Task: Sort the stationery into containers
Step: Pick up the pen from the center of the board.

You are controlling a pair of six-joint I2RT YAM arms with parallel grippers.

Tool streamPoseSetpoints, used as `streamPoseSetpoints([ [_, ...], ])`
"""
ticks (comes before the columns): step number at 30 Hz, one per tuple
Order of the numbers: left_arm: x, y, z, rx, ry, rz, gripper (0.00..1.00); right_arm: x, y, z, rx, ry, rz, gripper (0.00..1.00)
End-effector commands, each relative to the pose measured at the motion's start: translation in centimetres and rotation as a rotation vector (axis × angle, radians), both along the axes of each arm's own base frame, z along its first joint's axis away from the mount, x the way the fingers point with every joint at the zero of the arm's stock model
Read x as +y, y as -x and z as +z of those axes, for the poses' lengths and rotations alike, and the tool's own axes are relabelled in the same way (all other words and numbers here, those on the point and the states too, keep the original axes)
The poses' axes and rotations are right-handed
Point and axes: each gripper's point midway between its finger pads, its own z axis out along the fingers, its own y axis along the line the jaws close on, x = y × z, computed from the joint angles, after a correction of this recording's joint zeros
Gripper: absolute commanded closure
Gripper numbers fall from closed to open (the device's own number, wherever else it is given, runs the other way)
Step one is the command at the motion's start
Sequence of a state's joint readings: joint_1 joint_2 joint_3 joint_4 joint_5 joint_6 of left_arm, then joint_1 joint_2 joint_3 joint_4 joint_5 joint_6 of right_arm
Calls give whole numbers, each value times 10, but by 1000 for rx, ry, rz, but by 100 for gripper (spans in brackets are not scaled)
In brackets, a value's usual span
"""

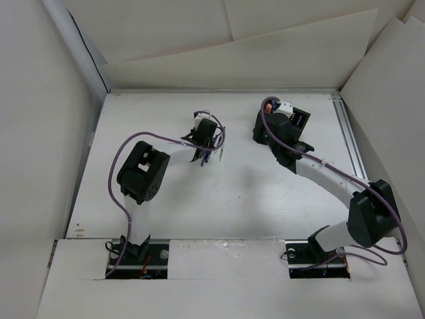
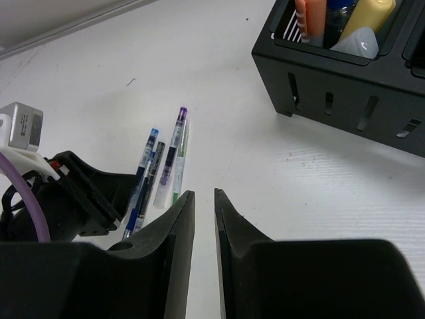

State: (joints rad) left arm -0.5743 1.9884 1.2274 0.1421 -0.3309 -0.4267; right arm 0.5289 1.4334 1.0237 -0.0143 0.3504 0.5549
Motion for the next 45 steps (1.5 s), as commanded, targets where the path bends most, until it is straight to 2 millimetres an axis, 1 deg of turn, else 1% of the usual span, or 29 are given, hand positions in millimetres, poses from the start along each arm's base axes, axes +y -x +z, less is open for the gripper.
streamPoseSetpoints([
  [1,12,9,-10,19,-39,9,85,8,1,21,-61,-48,19,76],
  [6,11,8,-12,23,-49,3,85,8,1,21,-61,-48,19,76],
  [7,12,10,-11,23,-49,3,85,8,2,25,-69,-53,19,76],
  [11,12,13,-13,17,-29,1,85,8,2,25,-69,-53,19,75],
  [12,11,11,-10,14,-27,1,86,8,2,25,-69,-53,19,75],
  [14,11,12,-22,53,-52,1,89,8,2,25,-69,-53,19,75],
  [17,16,13,-26,60,-75,16,96,7,3,29,-77,-57,19,75],
  [18,20,15,-29,63,-87,24,98,7,3,29,-77,-57,19,71],
  [19,20,10,-20,34,-75,44,100,11,5,29,-72,-65,42,69],
  [20,22,11,-18,25,-70,57,100,14,6,29,-69,-71,57,67],
  [21,24,11,-6,3,-63,64,100,13,3,23,-54,-72,66,64],
  [22,28,11,0,-16,-65,78,100,19,3,19,-45,-79,92,58],
  [24,30,13,15,-43,-46,92,100,31,5,17,-19,-115,165,52],
  [25,33,13,36,-88,-25,104,100,38,5,12,-9,-125,195,46],
  [27,36,13,58,-131,-5,116,100,52,6,20,-8,-163,276,43],
  [28,38,16,78,-166,21,118,100,64,11,20,6,-198,339,40],
  [29,40,19,85,-177,29,118,100,67,8,21,4,-210,336,38],
  [30,40,19,97,-200,45,119,100,75,16,22,17,-229,395,37],
  [31,44,25,97,-199,44,119,100,81,16,26,14,-252,417,37],
  [32,42,28,115,-234,84,106,100,84,17,29,9,-262,439,35],
  [34,25,35,128,-255,172,23,100,97,27,34,16,-288,495,34],
  [36,13,51,131,-253,256,-66,100,103,33,42,4,-308,524,31],
  [37,-5,62,133,-239,323,-167,100,109,36,47,-1,-314,546,30],
  [38,-12,71,130,-250,365,-221,100,109,36,49,-10,-316,547,29],
  [39,-18,79,138,-262,413,-260,100,110,36,49,-6,-324,544,26],
  [40,-27,89,139,-246,462,-314,100,110,36,49,-6,-324,544,24],
  [41,-31,93,145,-271,489,-345,100,110,35,53,-14,-327,545,23],
  [42,-31,101,137,-255,496,-367,100,110,35,53,-14,-327,545,21],
  [45,-38,117,147,-270,545,-450,100,111,36,54,-8,-337,551,17],
])
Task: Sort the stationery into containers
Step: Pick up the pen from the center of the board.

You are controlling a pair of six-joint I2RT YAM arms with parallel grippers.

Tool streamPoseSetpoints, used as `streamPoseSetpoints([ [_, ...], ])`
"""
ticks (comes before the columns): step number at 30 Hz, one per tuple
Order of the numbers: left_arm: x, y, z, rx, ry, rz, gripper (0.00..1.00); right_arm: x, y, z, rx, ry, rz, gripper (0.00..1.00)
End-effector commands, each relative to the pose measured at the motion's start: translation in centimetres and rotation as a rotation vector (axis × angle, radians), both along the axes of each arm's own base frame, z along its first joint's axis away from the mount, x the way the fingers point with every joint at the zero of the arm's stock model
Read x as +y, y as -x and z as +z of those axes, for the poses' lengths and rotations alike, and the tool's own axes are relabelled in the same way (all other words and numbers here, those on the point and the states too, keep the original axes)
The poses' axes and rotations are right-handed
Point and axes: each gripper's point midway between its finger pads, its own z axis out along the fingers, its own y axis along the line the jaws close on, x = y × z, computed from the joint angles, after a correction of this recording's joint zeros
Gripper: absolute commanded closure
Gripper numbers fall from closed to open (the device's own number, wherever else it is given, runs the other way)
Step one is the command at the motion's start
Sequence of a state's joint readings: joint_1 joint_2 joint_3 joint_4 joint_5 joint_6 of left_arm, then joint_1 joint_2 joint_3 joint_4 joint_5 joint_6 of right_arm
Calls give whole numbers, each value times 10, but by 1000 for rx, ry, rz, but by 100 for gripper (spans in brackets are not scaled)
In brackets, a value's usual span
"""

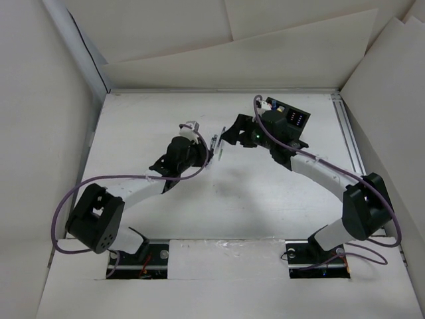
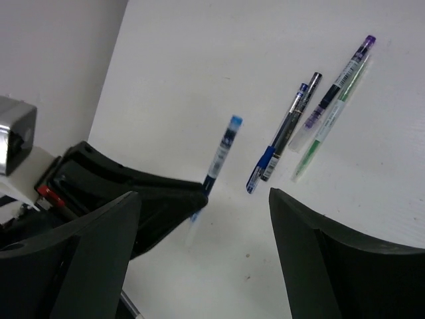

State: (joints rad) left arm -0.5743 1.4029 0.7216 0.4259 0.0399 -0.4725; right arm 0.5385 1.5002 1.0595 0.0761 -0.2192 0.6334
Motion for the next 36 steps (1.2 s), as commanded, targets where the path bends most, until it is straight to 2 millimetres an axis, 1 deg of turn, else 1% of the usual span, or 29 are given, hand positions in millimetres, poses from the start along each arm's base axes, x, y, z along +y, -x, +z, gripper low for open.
streamPoseSetpoints([
  [1,-24,21,45,-106,153,-172,100,15,-1,38,-80,-74,39,16],
  [2,-28,26,50,-125,173,-204,100,17,-4,39,-86,-78,39,14],
  [3,-28,29,53,-138,184,-218,100,19,-3,35,-77,-76,49,14],
  [4,-27,34,53,-150,184,-234,100,20,-5,28,-56,-74,46,14],
  [5,-27,35,56,-158,188,-235,100,21,-6,32,-64,-78,46,14],
  [6,-27,39,58,-172,190,-252,100,23,-6,26,-43,-79,52,16],
  [7,-27,42,55,-172,193,-263,100,22,-7,25,-44,-77,43,16],
  [8,-27,43,57,-183,198,-263,100,23,-8,21,-29,-79,40,16],
  [9,-27,46,62,-200,209,-274,100,21,-9,17,-23,-72,30,17],
  [11,-28,48,64,-207,216,-287,100,19,-9,12,-10,-69,16,21],
  [12,-30,49,67,-214,223,-302,100,19,-9,12,-10,-69,16,26],
  [14,-31,51,69,-221,229,-316,100,20,-9,8,-2,-65,16,31],
  [15,-32,53,69,-219,231,-327,100,21,-9,10,-8,-72,26,39],
  [18,-34,54,71,-226,237,-338,100,22,-10,12,-11,-84,24,53],
  [19,-34,54,71,-226,237,-338,100,23,-8,13,-8,-87,35,64],
  [21,-33,54,71,-232,230,-340,100,23,-8,13,-8,-87,35,74],
  [22,-34,53,67,-223,226,-339,100,24,-6,13,-7,-89,44,84],
  [23,-34,53,67,-222,226,-339,100,25,-7,9,1,-85,44,88],
  [24,-34,53,67,-222,226,-339,100,26,-6,9,9,-93,49,93],
  [25,-34,51,63,-215,221,-330,98,26,-6,9,9,-93,49,100],
  [27,-34,51,63,-215,221,-330,86,25,-8,9,7,-90,36,100],
  [29,-33,49,63,-217,219,-321,73,17,-12,9,2,-87,10,100],
  [30,-31,48,68,-229,222,-310,63,11,-16,14,-10,-89,-12,100],
  [31,-30,47,68,-231,220,-300,59,0,-23,18,-19,-93,-39,100],
  [32,-30,48,72,-242,225,-301,56,-10,-28,27,-40,-99,-70,100],
  [33,-26,44,76,-256,223,-270,54,-18,-32,31,-49,-103,-90,100],
  [34,-23,43,72,-250,217,-255,54,-41,-45,33,-54,-95,-160,100],
  [35,-21,42,72,-249,212,-236,54,-56,-51,46,-78,-99,-206,100],
  [36,-18,39,70,-241,202,-212,54,-73,-55,44,-76,-70,-256,100],
])
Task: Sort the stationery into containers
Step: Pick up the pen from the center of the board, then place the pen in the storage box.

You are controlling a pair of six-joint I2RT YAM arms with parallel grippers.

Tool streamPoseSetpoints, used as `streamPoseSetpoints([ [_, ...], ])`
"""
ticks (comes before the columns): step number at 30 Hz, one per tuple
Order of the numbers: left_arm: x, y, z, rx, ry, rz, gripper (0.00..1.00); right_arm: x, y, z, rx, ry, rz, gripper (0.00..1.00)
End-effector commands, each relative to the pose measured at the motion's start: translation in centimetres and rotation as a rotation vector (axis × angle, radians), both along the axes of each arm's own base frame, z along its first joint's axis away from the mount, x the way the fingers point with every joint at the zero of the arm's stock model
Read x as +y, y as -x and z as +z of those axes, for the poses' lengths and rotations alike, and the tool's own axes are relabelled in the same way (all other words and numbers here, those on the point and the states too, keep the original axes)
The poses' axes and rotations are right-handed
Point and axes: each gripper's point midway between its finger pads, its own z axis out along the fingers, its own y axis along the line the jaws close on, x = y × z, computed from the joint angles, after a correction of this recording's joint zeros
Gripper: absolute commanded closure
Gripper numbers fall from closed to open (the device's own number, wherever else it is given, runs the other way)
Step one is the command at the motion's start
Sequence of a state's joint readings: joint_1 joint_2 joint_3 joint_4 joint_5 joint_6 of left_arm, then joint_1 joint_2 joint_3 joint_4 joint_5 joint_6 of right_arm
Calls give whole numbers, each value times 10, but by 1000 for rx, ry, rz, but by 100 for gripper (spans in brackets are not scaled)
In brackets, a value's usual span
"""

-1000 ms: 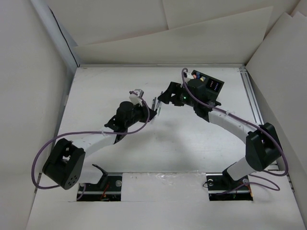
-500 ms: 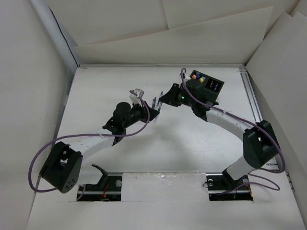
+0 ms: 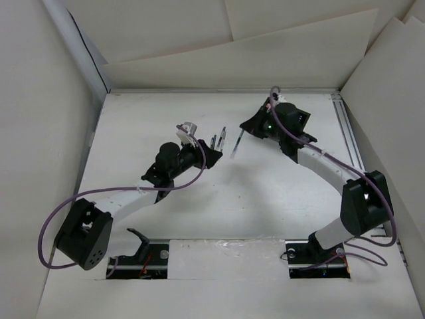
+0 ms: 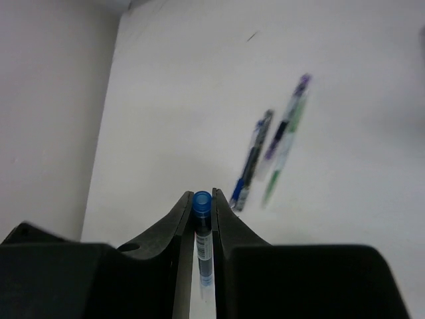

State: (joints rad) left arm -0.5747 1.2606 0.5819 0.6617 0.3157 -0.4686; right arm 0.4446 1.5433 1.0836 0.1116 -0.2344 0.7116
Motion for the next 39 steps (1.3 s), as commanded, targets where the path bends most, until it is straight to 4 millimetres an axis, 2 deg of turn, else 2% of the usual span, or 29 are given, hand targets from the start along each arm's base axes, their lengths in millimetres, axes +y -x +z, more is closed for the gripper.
streamPoseSetpoints([
  [1,17,-16,17,-64,13,128,54,-70,-32,50,-130,38,-245,100],
  [2,25,-18,1,-15,-32,173,59,-101,-42,56,-144,62,-340,100],
  [3,30,-25,-5,18,-52,226,60,-123,-42,70,-174,95,-414,100],
  [4,44,-36,-14,44,-86,325,62,-144,-45,72,-181,129,-496,100],
  [5,49,-40,-23,76,-110,366,64,-184,-50,83,-207,182,-669,100],
  [6,54,-42,-33,117,-146,399,65,-204,-48,92,-230,205,-750,100],
  [7,56,-44,-48,161,-176,417,68,-221,-48,92,-235,241,-813,100],
  [9,57,-45,-67,224,-230,429,73,-263,-48,103,-249,281,-971,100],
  [11,54,-50,-83,271,-266,430,74,-284,-48,106,-246,302,-1056,100],
  [12,53,-51,-90,287,-281,429,74,-301,-47,106,-241,319,-1122,100],
  [13,51,-53,-91,294,-289,429,74,-304,-53,107,-239,326,-1143,100],
  [14,51,-50,-105,330,-308,421,74,-312,-56,107,-236,347,-1167,100],
  [15,49,-53,-104,330,-307,421,74,-320,-58,107,-232,367,-1194,100],
  [16,52,-52,-106,336,-318,431,74,-320,-65,115,-244,358,-1198,100],
  [17,52,-53,-108,343,-326,431,74,-322,-73,104,-223,392,-1204,100],
  [23,58,-52,-111,339,-361,449,69,-328,-100,91,-196,431,-1230,100],
  [25,54,-53,-115,345,-369,428,66,-328,-104,80,-176,447,-1224,100],
  [26,53,-55,-112,339,-363,428,66,-327,-105,79,-177,444,-1214,100],
  [28,51,-55,-118,354,-382,409,65,-327,-104,74,-167,452,-1211,100],
  [29,48,-55,-120,359,-382,401,65,-322,-105,63,-150,466,-1196,100],
  [33,47,-54,-128,371,-398,384,65,-314,-108,43,-118,466,-1170,100],
  [37,47,-57,-124,361,-395,396,66,-305,-107,29,-92,430,-1129,72],
  [38,47,-57,-124,361,-395,396,66,-299,-104,41,-115,409,-1116,65],
  [39,49,-58,-124,353,-405,401,66,-298,-101,47,-124,389,-1113,47],
])
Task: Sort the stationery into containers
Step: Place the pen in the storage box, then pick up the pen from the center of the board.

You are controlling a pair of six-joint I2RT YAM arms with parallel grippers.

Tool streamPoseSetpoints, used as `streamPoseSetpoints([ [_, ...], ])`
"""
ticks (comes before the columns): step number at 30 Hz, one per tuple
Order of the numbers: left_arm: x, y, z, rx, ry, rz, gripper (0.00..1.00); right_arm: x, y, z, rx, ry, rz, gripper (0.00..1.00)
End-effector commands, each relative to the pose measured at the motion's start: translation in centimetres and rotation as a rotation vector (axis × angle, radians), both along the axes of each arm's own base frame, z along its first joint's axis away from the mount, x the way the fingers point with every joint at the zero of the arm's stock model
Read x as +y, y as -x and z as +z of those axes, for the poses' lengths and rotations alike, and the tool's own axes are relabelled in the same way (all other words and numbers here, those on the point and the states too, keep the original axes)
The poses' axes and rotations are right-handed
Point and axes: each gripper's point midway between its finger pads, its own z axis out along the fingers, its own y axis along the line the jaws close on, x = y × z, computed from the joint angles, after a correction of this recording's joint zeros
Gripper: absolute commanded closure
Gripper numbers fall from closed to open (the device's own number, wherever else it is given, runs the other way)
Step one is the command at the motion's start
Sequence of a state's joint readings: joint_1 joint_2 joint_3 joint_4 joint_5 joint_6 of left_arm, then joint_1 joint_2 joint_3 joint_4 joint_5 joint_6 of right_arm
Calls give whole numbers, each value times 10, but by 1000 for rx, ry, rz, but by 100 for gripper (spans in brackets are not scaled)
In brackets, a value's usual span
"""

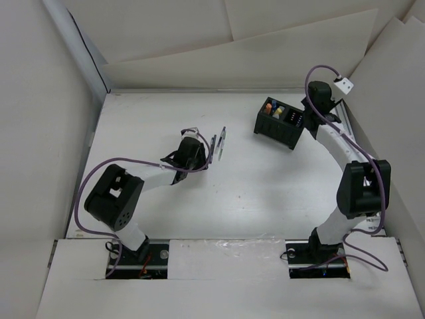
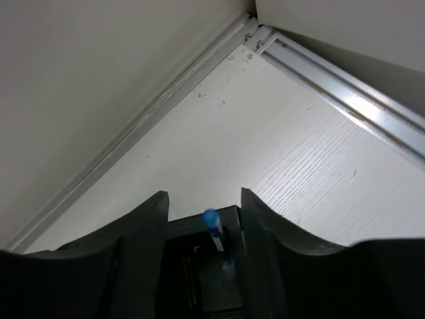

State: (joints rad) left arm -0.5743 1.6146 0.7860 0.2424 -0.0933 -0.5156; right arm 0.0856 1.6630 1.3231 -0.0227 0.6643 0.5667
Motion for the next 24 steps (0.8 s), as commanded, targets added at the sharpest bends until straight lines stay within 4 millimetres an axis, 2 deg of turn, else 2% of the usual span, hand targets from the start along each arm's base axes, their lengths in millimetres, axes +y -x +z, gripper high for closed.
streamPoseSetpoints([
  [1,-4,-12,17,-49,3,-4,66,16,2,20,-66,-38,58,43],
  [4,-8,-12,11,-33,1,-28,66,23,10,33,-92,-44,83,34],
  [9,-14,-12,5,-23,-18,-35,70,34,28,58,-148,-56,126,34],
  [12,-20,-13,5,-29,-38,-33,70,48,36,54,-146,-72,168,34],
  [15,-17,-16,-1,-22,-61,-17,72,60,45,66,-177,-88,201,34],
  [17,-14,-16,-5,-19,-73,-8,72,71,52,64,-175,-94,236,34],
  [18,-14,-20,-1,-32,-76,4,74,80,54,68,-183,-97,256,34],
  [19,-10,-19,-3,-24,-92,12,75,84,55,63,-172,-96,267,34],
  [20,-13,-20,-4,-29,-99,12,76,88,60,73,-196,-100,278,34],
  [21,-13,-21,-5,-28,-122,23,77,92,61,68,-185,-100,287,34],
  [22,-9,-21,-9,-15,-146,34,80,98,64,73,-197,-103,302,34],
  [24,-17,-21,-7,-27,-161,29,83,102,68,79,-210,-106,314,33],
])
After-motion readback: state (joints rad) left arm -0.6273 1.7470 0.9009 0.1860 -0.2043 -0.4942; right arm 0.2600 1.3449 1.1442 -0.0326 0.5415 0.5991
